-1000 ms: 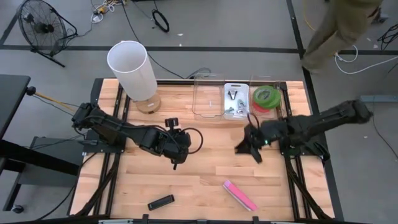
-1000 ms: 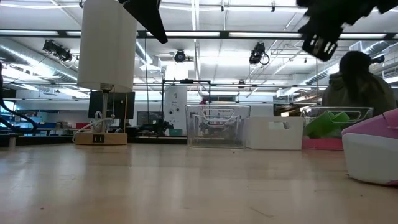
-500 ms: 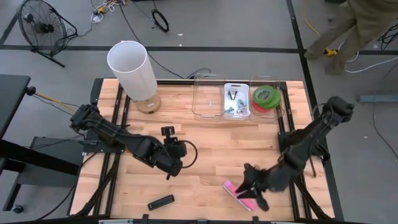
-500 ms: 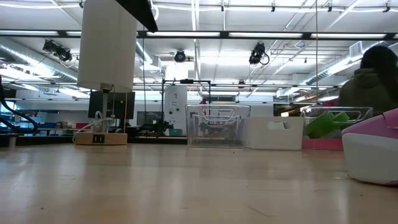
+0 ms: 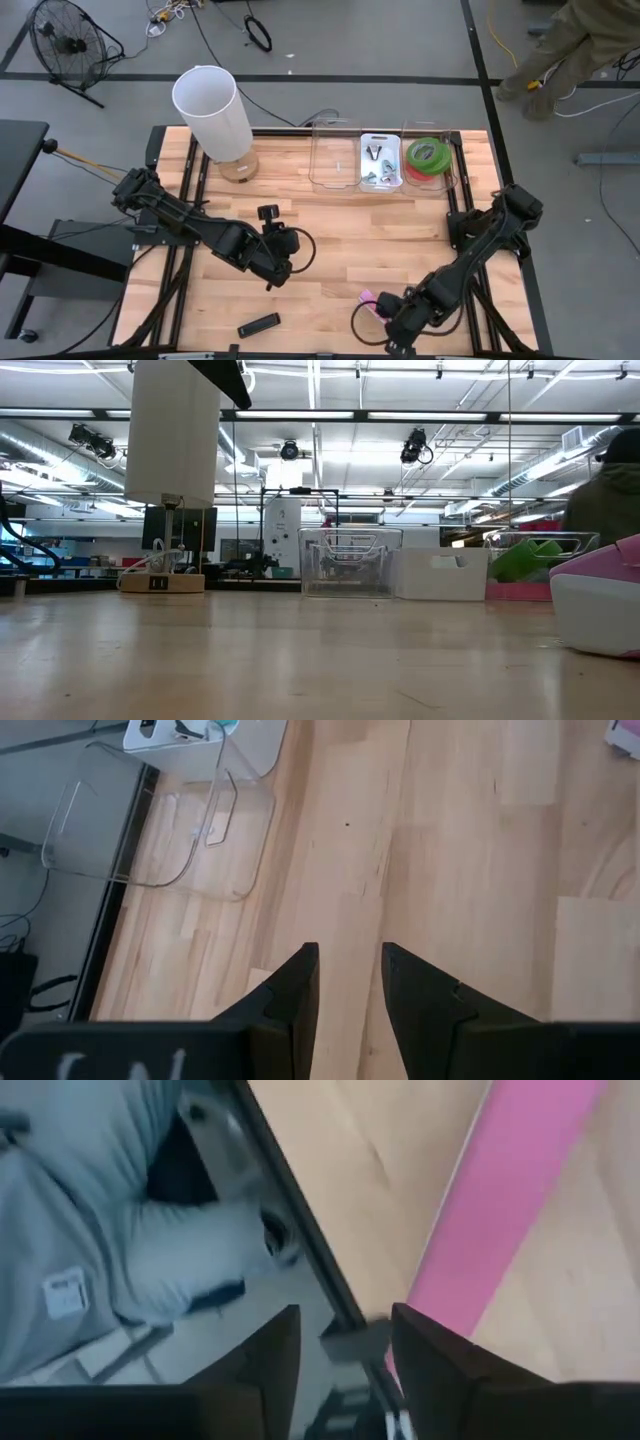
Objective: Pick and place Stapler, Stapler remover, tape
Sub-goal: Put the pink stapler into the left transparent bin
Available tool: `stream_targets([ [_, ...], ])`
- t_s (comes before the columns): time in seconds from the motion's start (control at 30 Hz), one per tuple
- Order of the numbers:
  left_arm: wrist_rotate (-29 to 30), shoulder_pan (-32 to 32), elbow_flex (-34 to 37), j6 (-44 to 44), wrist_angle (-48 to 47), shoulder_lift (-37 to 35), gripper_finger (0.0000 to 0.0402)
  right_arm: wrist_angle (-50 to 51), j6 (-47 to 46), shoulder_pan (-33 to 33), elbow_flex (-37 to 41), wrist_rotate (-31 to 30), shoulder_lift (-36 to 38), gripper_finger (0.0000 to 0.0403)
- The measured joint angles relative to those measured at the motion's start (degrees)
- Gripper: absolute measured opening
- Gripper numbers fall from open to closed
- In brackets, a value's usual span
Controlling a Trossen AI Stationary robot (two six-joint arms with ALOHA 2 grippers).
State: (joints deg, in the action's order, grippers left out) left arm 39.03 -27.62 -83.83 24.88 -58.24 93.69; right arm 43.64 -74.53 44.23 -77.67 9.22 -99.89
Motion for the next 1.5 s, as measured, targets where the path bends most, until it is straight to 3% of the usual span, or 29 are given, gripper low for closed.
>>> stream_targets([
  [0.13, -0.02, 0.00, 0.00, -0.34, 0.04, 0.00, 0.0115, 3.45, -1.57, -1.09, 0.00, 4.28, -1.23, 0.0162],
  [0.83, -0.04, -0.39, 0.00, -0.61, -0.02, 0.00, 0.0115, 3.97, 1.75, -1.46, 0.11, -5.85, -1.18, 0.0121],
  [1.1, -0.26, -0.39, 0.00, -0.61, -0.11, 0.00, 0.0115, 3.68, -0.15, -1.46, 2.44, -5.42, -1.25, 0.0151],
  [1.37, -0.26, -0.37, 0.00, -0.61, -0.24, 0.00, 0.0115, -8.53, -3.04, -1.50, 10.45, -2.58, -1.21, 0.0180],
  [1.5, -0.26, -0.37, 0.00, -0.53, -0.31, 0.00, 0.0115, -9.92, -3.49, -1.57, 12.05, -1.85, -1.14, 0.0181],
])
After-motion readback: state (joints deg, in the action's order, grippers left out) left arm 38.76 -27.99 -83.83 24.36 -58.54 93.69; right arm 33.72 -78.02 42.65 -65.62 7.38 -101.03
